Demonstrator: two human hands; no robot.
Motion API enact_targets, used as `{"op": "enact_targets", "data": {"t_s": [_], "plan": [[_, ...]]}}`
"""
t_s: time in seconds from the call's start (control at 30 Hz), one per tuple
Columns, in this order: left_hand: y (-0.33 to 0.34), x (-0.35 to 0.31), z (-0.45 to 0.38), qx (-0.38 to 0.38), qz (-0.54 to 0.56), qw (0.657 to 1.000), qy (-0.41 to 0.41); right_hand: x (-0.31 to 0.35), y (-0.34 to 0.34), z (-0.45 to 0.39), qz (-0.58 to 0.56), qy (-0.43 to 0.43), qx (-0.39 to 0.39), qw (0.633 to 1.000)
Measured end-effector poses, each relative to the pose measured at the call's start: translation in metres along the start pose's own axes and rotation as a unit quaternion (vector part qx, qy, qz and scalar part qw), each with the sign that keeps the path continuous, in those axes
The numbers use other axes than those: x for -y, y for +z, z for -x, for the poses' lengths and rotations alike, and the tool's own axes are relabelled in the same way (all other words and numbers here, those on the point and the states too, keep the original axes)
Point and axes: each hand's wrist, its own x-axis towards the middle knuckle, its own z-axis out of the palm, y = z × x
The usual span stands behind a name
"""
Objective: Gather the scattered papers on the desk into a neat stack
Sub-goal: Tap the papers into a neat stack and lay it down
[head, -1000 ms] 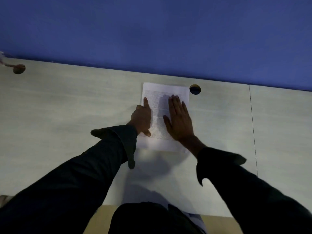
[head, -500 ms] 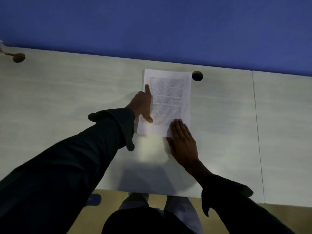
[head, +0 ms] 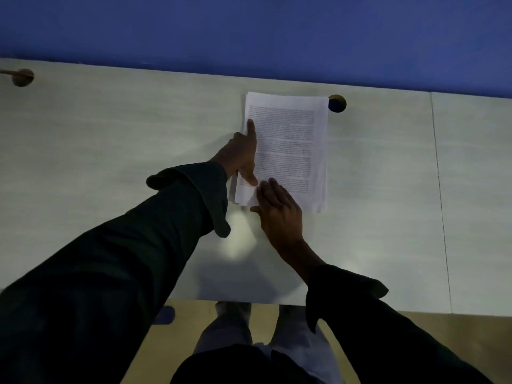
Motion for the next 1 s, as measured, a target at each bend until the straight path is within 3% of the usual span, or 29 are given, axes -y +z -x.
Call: {"op": "enact_targets", "data": {"t_s": [0.2,0.3,0.43,0.73,0.87,1.0], "plan": [[0.008,0.006,-0.008,-0.067,0.062,0.996,0.004,-0.002,-0.007,-0.011,-0.031,0.014,0.003,0.999],[0.004,0.003,-0.002,-0.046,0.096,0.994,0.004,-0.002,-0.006,-0.009,-0.028,0.007,-0.027,0.999],[-0.009,0.004,0.003,0.018,0.041,0.999,0.013,0.002,-0.004,-0.009,-0.033,-0.007,-0.028,0.999],[0.000,-0.001,0.002,-0.022,0.079,0.997,0.005,0.004,0.013,-0.007,-0.085,-0.061,0.004,0.994],[-0.001,-0.006,0.008,-0.048,0.068,0.996,-0.012,-0.008,-0.018,-0.013,-0.207,0.045,0.034,0.977],[0.003,-0.003,0.015,-0.071,0.089,0.993,-0.035,-0.049,-0.052,-0.023,-0.122,0.209,0.027,0.970]]}}
